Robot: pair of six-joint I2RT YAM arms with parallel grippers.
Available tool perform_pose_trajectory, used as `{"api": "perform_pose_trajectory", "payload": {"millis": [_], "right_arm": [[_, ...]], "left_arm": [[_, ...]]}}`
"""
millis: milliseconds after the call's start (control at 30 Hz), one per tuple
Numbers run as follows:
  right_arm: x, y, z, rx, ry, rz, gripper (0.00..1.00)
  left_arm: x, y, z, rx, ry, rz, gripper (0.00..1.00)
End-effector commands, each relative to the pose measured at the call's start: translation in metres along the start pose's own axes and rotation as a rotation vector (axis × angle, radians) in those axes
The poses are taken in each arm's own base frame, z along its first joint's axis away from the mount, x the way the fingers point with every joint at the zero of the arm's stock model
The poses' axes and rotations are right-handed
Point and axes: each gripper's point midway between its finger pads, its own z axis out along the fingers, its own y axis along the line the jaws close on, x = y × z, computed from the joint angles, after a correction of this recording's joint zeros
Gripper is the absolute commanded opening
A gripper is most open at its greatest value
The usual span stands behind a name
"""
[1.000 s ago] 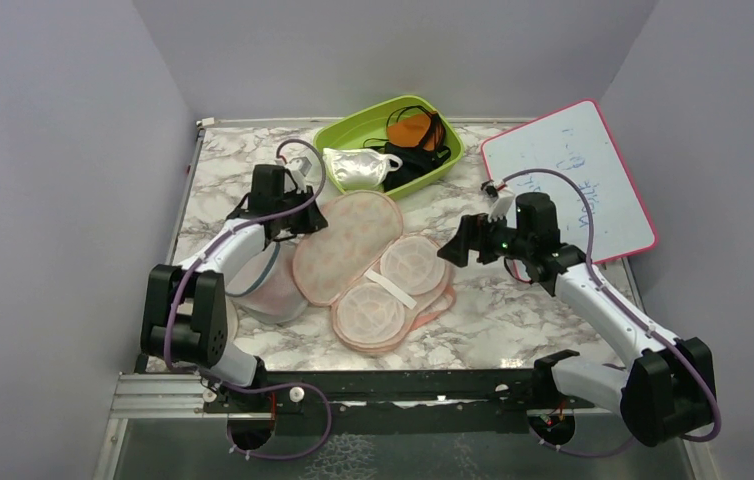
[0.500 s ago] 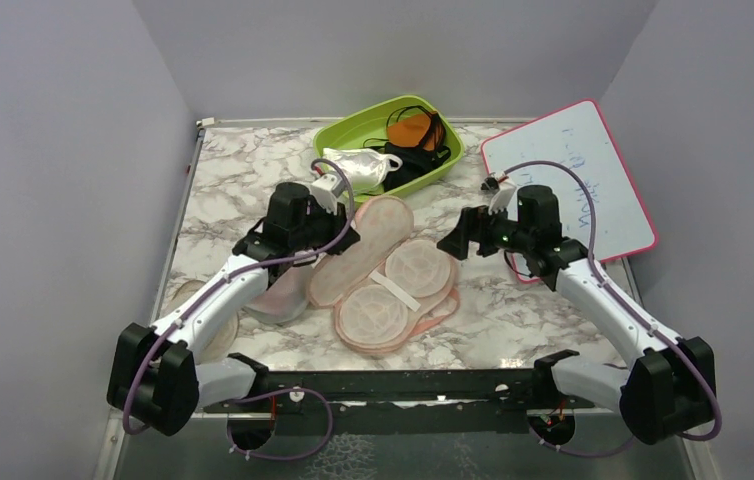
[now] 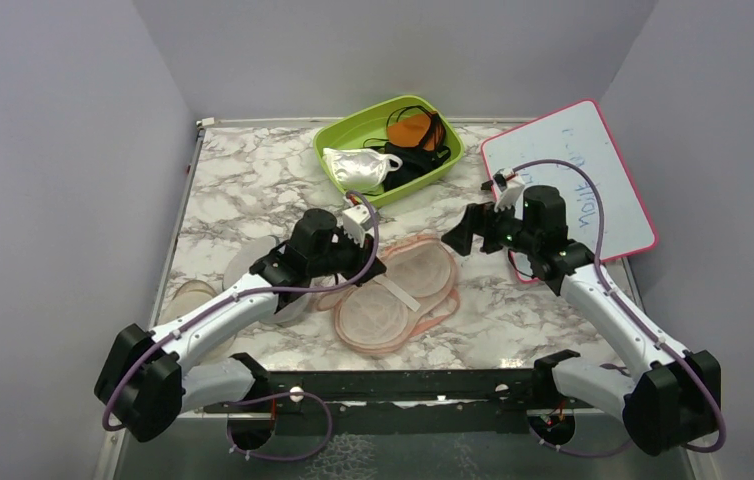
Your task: Unzip the laundry bag and remove the bra
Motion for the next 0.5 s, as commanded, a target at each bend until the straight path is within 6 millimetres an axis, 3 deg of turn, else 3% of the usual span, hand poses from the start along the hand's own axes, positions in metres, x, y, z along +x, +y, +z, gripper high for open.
{"api": "perform_pose_trajectory", "payload": {"millis": [0, 167, 467], "right_arm": [[-0.028, 0.001, -0.010, 0.037, -0.076, -0.037, 1.00], [-0.042, 0.002, -0.019, 0.062, -0.120, -0.064, 1.00], [-0.051, 0.009, -0.028, 0.058, -0.142, -0.081, 1.00]], "left_arm": [[0.002, -0.017, 0.012, 0.048, -0.026, 0.003, 0.04], [0.011, -0.022, 0.024, 0.067, 0.001, 0.001, 0.05], [0.040, -0.055, 0.045, 0.164, 0.027, -0.085, 0.05]]}}
